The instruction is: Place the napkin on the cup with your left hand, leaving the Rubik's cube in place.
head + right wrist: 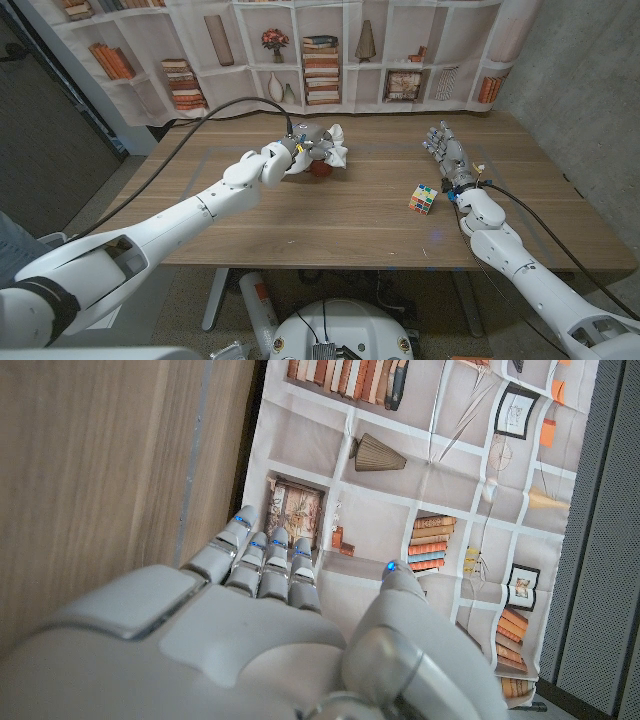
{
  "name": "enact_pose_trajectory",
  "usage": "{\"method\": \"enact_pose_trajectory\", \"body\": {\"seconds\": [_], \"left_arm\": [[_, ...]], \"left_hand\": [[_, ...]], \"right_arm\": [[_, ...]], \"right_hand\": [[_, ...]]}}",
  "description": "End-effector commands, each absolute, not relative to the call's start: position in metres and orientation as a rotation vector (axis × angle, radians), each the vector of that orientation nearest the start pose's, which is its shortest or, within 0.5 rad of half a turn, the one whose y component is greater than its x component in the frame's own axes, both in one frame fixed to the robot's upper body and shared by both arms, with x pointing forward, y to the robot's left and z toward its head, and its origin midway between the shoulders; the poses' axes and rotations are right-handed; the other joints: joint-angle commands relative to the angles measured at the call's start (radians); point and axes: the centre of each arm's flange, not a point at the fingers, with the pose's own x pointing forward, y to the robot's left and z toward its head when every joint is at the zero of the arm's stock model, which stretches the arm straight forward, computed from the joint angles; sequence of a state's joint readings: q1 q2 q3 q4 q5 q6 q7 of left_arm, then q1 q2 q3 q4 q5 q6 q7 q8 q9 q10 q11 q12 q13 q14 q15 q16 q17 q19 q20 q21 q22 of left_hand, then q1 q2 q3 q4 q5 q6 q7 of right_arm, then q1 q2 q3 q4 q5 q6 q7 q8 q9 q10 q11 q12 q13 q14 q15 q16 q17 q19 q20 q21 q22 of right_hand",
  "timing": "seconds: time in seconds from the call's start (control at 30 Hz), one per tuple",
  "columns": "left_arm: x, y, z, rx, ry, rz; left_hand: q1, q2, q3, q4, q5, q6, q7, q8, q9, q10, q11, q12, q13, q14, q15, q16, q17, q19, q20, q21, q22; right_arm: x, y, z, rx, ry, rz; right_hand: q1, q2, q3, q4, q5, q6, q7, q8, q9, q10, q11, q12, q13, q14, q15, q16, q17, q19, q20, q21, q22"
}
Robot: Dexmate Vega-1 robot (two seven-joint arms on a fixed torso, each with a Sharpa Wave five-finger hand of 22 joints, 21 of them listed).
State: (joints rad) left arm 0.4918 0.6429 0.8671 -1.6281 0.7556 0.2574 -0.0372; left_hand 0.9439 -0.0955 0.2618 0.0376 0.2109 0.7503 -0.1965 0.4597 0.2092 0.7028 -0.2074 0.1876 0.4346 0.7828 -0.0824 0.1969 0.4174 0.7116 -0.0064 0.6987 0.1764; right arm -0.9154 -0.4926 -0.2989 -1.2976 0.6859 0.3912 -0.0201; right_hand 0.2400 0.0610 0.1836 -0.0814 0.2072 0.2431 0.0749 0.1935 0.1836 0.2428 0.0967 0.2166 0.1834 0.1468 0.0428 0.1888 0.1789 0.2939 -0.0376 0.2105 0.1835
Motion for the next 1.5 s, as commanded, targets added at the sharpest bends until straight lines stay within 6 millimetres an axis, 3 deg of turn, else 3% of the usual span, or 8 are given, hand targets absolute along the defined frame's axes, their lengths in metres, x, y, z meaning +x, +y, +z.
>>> {"method": "enact_pose_trajectory", "body": {"seconds": [0.03, 0.63, 1.5], "left_arm": [[0.623, 0.129, 0.069, 1.648, -0.729, 0.045], [0.607, 0.120, 0.082, 1.674, -0.764, 0.082], [0.593, 0.124, 0.088, 1.668, -0.777, 0.117]], "left_hand": [[-0.002, 0.008, 0.000, -0.001, 0.004, 0.002, 0.006, 0.002, 0.002, 0.001, -0.001, 0.008, 0.002, 0.003, -0.093, 0.005, 0.002, 0.004, -0.006, -0.002, 0.002], [-0.004, 0.011, 0.000, 0.000, 0.007, 0.008, 0.008, 0.003, 0.001, 0.003, -0.001, 0.011, 0.000, 0.001, -0.097, 0.009, -0.003, 0.002, -0.009, -0.009, 0.003], [-0.004, 0.014, -0.002, 0.000, 0.010, 0.011, 0.008, 0.001, 0.000, 0.003, 0.000, 0.014, -0.002, -0.005, -0.096, 0.015, -0.007, 0.001, -0.008, -0.018, 0.003]], "right_arm": [[0.638, -0.323, -0.045, 0.148, -0.656, 0.097], [0.636, -0.326, -0.049, 0.157, -0.661, 0.099], [0.632, -0.326, -0.049, 0.153, -0.666, 0.105]], "right_hand": [[0.009, 0.006, 0.000, -0.006, -0.003, 0.011, 0.000, 0.003, 0.005, 0.005, 0.000, -0.003, 0.003, 0.008, 0.002, -0.002, 0.005, 0.008, 0.000, -0.001, 0.003], [0.010, 0.006, 0.000, -0.007, -0.003, 0.011, 0.001, 0.002, 0.005, 0.006, -0.001, -0.003, 0.003, 0.010, 0.003, -0.001, 0.005, 0.009, 0.000, -0.001, 0.003], [0.011, 0.006, 0.000, -0.009, -0.003, 0.012, 0.000, 0.002, 0.005, 0.006, -0.001, -0.003, 0.003, 0.010, 0.004, -0.002, 0.005, 0.009, 0.000, -0.002, 0.003]]}}
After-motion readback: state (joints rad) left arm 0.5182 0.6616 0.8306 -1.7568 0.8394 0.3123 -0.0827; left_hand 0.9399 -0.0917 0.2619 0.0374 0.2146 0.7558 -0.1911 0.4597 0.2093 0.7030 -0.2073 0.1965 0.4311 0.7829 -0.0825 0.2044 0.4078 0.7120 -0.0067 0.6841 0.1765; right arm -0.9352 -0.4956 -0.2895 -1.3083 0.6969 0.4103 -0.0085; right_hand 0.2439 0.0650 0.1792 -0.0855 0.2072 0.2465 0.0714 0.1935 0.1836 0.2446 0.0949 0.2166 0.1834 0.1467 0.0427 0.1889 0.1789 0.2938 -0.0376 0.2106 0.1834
